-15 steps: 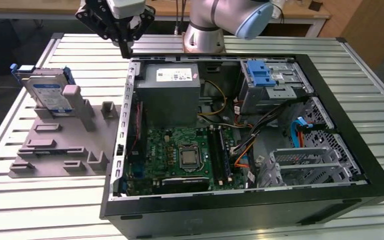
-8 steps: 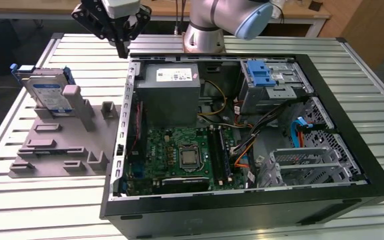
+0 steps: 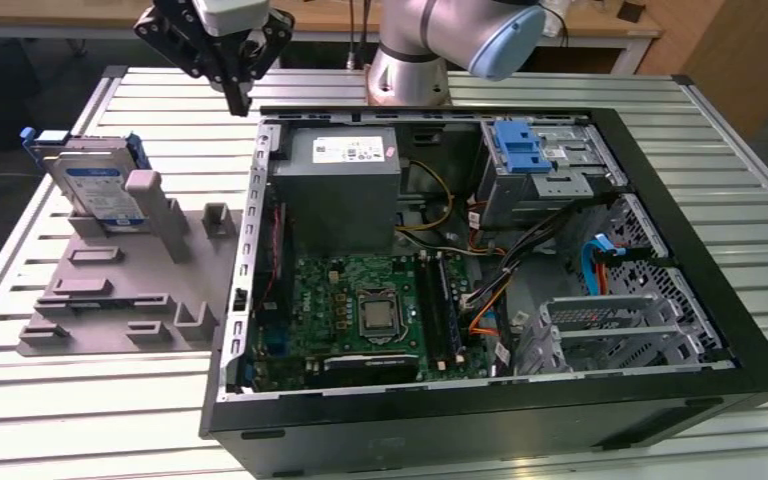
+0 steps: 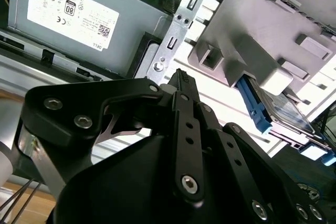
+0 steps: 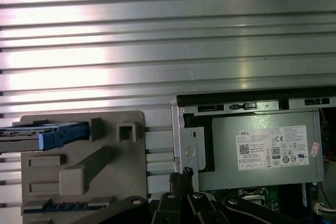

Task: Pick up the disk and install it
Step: 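Reach for the disk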

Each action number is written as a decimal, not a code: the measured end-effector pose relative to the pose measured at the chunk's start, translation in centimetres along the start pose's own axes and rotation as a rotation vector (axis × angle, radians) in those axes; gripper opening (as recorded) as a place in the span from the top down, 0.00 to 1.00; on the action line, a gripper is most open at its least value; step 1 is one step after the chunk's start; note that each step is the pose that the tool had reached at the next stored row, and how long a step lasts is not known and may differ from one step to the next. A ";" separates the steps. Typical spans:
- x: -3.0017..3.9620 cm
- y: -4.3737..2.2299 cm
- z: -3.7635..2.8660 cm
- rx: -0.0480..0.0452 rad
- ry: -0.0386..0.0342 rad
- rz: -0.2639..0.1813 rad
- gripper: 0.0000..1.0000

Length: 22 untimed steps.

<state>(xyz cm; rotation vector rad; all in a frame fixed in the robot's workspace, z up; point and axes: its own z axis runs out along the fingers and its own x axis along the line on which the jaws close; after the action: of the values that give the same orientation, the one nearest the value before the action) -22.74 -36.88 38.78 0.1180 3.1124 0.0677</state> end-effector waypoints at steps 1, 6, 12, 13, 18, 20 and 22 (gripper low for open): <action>0.09 0.01 0.00 0.0001 0.0001 0.000 0.89; 0.54 0.06 0.01 0.0001 0.0000 0.000 0.89; 1.06 0.13 0.03 0.0000 0.0000 0.000 0.89; 1.15 0.15 0.03 0.0001 0.0001 0.000 0.89; 1.60 0.21 0.04 0.0001 0.0000 0.000 0.89; 1.78 0.23 0.05 0.0000 0.0000 0.000 0.89; 1.96 0.26 0.06 0.0000 0.0000 0.000 0.89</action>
<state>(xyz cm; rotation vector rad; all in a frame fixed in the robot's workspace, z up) -24.67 -36.48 38.69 0.1180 3.1124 0.0677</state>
